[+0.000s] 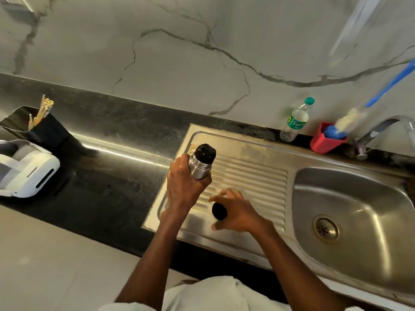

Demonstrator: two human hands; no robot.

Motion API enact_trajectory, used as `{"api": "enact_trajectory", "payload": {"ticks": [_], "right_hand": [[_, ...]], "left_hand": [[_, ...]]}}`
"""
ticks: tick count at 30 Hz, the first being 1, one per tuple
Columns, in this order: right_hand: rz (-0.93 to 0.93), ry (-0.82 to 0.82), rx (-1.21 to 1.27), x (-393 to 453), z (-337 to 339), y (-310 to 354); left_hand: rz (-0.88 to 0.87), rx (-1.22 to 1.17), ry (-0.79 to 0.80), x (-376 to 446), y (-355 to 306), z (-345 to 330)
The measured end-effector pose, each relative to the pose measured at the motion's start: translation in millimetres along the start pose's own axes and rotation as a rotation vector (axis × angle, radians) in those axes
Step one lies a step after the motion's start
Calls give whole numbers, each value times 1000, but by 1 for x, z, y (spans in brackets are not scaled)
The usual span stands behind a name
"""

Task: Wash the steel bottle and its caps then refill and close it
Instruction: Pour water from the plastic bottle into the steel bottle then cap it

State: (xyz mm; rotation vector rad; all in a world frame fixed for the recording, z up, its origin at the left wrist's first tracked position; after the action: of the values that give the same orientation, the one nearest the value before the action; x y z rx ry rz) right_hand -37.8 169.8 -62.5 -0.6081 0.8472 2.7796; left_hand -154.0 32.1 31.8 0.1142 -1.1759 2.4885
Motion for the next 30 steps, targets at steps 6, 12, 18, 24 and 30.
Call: {"api": "enact_trajectory", "payload": {"ticks": [6, 12, 18, 24, 30], "right_hand": [[-164, -251, 32, -1, 11, -10], [-380, -679, 1175, -51, 68, -83], [-225, -1067, 1029, -140, 135, -117], [-122, -1378, 679, -207, 184, -129], [-163, -1426, 423, -229, 193, -153]], "left_hand": [[2, -106, 56, -1, -9, -20], [-15, -223, 89, -7, -39, -49], [-52, -342, 198, -20, -91, -102], [-92, -355, 253, -38, -134, -146], [-86, -345, 240, -46, -154, -170]]}}
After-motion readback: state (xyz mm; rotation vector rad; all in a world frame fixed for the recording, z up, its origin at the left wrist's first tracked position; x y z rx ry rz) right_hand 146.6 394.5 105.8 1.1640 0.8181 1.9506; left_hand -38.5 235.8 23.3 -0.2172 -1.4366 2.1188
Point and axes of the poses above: each hand's wrist, its own x-axis towards the middle knuckle, its own z-axis out of the back of the hand, y = z × x, the point moved 7 cm from there along x, towards the middle knuckle, and after that the axes turned 1 degree about y, right-handed, at the moved point
